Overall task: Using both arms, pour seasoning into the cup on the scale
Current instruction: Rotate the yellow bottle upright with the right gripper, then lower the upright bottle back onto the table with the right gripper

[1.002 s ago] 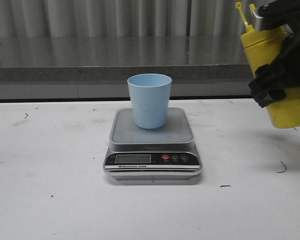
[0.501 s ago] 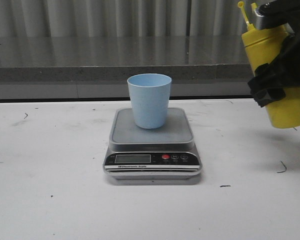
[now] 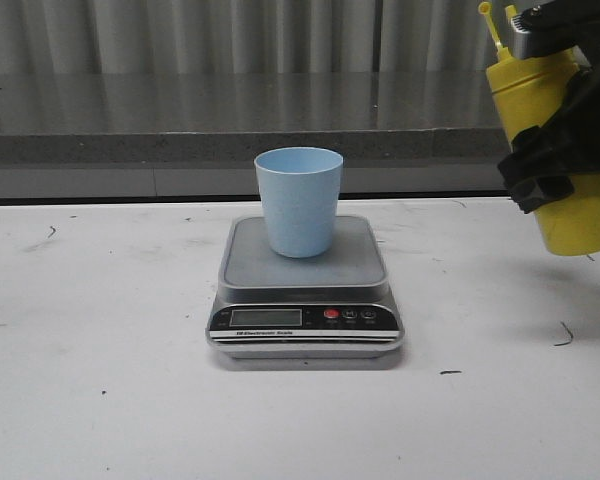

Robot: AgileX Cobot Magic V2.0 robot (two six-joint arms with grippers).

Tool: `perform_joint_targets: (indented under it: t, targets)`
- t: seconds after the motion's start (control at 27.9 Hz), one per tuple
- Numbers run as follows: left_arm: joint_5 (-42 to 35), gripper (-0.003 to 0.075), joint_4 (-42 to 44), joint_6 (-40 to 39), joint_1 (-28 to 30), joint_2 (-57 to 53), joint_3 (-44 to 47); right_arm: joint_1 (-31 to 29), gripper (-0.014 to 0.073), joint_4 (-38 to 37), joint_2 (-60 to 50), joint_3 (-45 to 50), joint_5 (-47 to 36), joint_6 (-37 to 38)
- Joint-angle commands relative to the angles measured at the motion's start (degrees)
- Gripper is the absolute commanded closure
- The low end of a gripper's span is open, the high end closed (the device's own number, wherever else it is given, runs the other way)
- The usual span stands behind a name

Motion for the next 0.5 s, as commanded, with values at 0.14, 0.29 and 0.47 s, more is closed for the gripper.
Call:
perform_joint_targets:
  t: [0.14, 0.29, 0.47]
  targets:
    - [-4.9, 0.0740, 0.3, -0.4, 0.0, 0.7, -1.5, -0.4, 0.0375, 2.3, -3.0, -1.9, 2.5, -0.8]
    - [-4.9, 0.0740, 0.3, -0.4, 0.0, 0.7, -1.5, -0.4, 0.0375, 13.8, -3.0, -3.0, 1.9, -14.8]
    - [-4.9, 0.0740, 0.3, -0.4, 0.0, 0.7, -1.5, -0.4, 0.0375, 37.3, -3.0, -3.4, -6.5, -37.9]
